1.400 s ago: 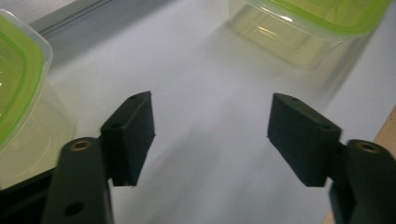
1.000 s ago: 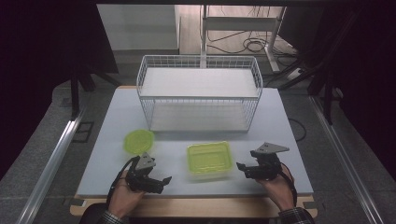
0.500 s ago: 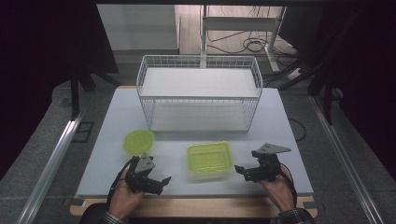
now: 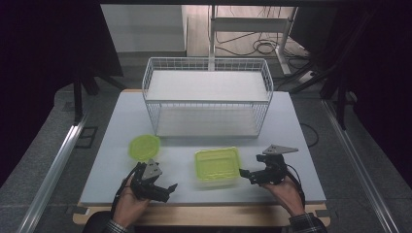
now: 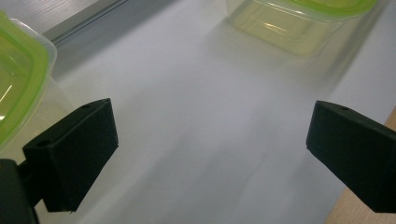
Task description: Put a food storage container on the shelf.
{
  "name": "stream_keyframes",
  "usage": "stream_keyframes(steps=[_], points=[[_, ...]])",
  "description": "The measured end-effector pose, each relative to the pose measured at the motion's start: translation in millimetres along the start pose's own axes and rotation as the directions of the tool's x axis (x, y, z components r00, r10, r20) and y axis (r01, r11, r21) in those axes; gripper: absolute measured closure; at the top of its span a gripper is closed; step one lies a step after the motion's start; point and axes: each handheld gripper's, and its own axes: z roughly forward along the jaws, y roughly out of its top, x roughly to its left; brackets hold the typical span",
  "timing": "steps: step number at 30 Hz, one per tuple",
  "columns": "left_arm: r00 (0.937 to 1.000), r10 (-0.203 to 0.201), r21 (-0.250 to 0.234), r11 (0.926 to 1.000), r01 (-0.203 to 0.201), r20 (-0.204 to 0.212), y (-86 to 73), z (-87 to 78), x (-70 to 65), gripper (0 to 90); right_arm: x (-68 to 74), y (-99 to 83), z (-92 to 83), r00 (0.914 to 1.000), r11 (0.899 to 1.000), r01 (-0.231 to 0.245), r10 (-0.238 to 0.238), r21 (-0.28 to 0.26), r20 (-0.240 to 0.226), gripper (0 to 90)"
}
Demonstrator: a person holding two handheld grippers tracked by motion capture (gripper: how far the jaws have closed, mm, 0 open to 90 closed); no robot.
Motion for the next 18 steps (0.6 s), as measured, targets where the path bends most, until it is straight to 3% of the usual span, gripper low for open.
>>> stream_keyframes(steps=[4,18], points=[[0.9997,0.022,-0.011,0.9997,-0.022,0.007,0.7,-0.3,-1.9,1.9,1.6,6.6,5.6,0.9998,1.000,-0.008,0.008,0.008,-0.018,1.8],[0.9986,0.054,0.001,0.9986,-0.054,0.001,1.2,2.6,-4.8,1.9,-4.5,24.3,19.3,0.9958,0.997,-0.063,0.066,0.040,-0.063,27.2]])
